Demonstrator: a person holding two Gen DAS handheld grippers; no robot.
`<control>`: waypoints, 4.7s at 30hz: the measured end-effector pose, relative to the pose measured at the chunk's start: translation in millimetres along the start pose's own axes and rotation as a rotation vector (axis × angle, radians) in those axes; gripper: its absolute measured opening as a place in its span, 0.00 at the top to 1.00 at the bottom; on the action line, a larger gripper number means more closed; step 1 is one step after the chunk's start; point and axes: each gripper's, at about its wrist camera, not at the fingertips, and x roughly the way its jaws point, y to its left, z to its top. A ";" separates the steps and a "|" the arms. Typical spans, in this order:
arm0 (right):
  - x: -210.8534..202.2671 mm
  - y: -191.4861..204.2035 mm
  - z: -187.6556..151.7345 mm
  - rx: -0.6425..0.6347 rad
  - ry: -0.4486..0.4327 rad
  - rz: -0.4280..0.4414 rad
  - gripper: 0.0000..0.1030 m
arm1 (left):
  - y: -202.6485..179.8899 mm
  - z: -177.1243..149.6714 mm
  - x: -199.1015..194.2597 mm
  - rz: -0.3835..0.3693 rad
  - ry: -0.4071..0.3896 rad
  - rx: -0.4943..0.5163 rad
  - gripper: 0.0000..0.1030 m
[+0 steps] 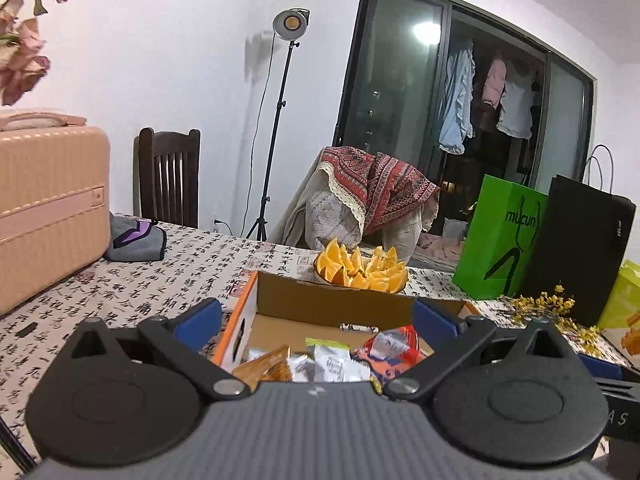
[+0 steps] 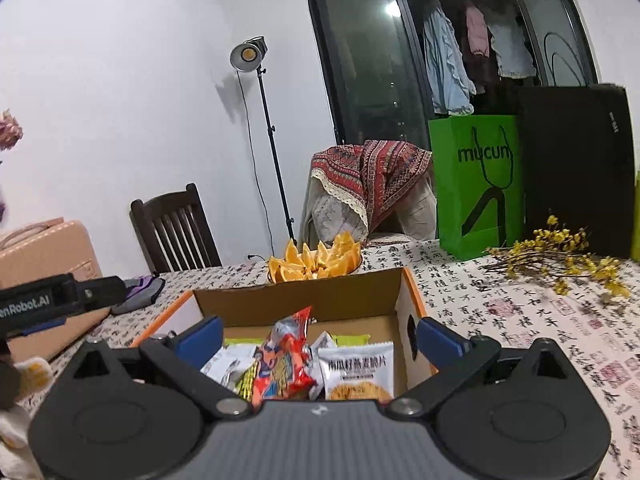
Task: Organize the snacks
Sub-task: 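Move both grippers back to the snack pile beside the box, then grasp a white sachet with the right gripper while the left reaches a pumpkin-seed cracker packet, then grasp the pumpkin-seed cracker packet with the left gripper, then carry the white sachet and cracker packet over the box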
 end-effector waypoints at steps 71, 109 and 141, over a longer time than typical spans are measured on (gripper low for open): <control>17.6 -5.2 -84.3 -0.210 0.242 -0.009 0.43 | 81.5 -93.6 -13.0 -0.052 0.180 -0.119 0.00; -19.3 -32.2 -76.6 -0.042 0.085 0.019 0.43 | 79.5 -91.6 15.1 0.175 0.321 0.002 0.49; 39.3 10.8 15.1 -0.103 -0.060 -0.029 0.43 | -5.5 -5.8 65.5 0.050 0.157 0.070 0.49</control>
